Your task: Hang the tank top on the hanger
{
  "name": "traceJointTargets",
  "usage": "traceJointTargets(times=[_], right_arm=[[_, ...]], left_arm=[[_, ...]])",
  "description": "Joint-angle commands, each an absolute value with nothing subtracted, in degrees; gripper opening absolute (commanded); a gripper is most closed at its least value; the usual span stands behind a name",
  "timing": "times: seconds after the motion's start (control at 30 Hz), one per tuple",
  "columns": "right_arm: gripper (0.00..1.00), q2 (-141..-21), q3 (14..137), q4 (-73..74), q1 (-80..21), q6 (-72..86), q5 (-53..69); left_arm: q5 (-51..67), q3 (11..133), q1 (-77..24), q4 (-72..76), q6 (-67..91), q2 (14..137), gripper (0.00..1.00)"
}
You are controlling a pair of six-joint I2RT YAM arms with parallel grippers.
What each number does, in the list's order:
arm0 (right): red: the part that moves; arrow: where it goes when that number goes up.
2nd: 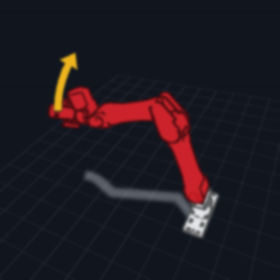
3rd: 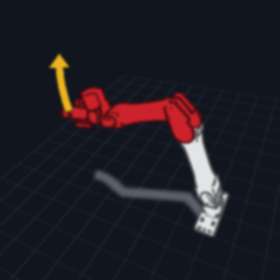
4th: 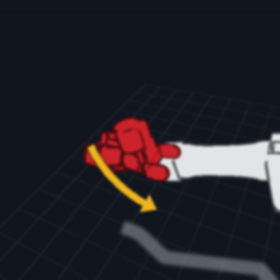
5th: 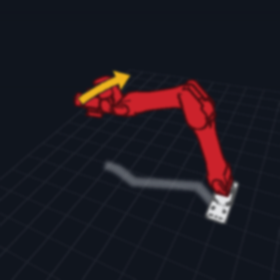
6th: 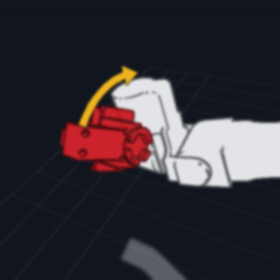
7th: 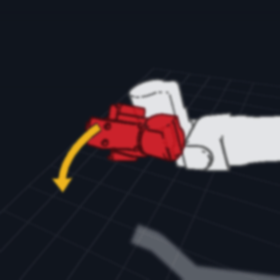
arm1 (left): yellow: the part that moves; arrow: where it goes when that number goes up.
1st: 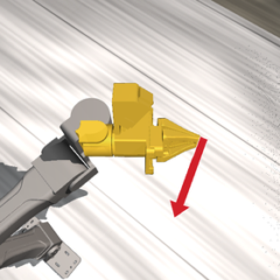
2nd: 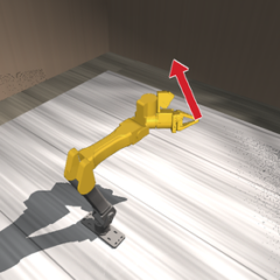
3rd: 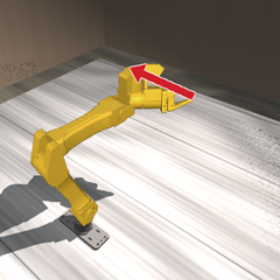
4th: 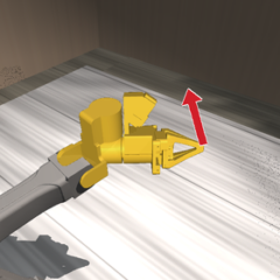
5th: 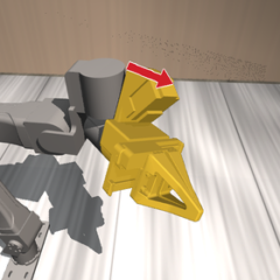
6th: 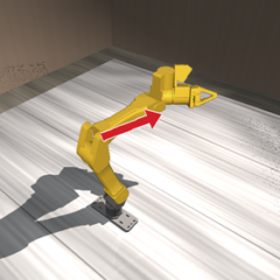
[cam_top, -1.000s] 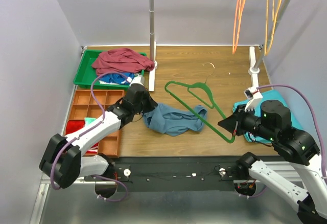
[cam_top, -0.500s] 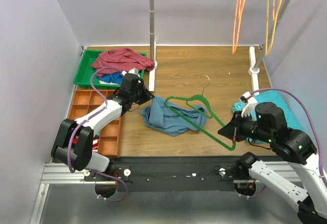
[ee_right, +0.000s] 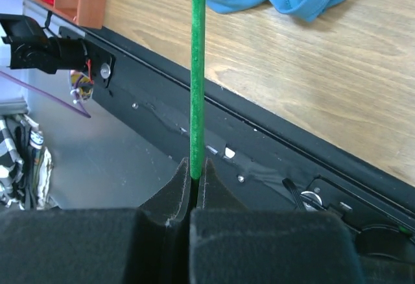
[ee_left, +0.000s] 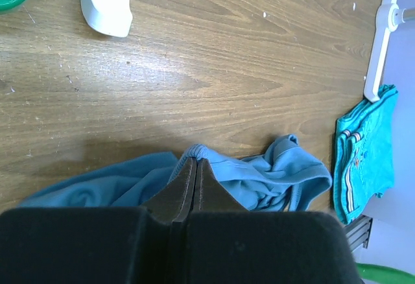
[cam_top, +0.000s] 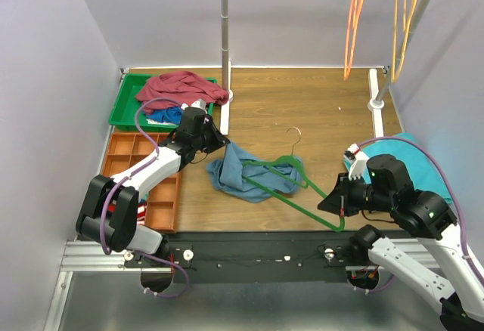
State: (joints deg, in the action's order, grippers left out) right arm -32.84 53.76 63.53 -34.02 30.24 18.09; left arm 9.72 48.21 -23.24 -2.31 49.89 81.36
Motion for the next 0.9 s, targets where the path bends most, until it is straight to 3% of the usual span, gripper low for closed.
traceJointTargets(times=[0.0,0.63,0.87], right_arm=[[0.01,-31.4,53.4,60.7,-33.9,31.3,22.3],[0.01,-31.9,60.7,61.2,-33.9,32.8,22.6],[0.01,-29.6,53.5,56.9,-34.0,34.7,25.5]], left_arm=[[10.2,49.9,-22.7,-1.8,50.0,80.2,0.00],[7.6,49.7,-22.7,-4.4,48.1,78.0,0.00],[6.8,49.4,-22.7,-5.4,47.5,76.2,0.00]])
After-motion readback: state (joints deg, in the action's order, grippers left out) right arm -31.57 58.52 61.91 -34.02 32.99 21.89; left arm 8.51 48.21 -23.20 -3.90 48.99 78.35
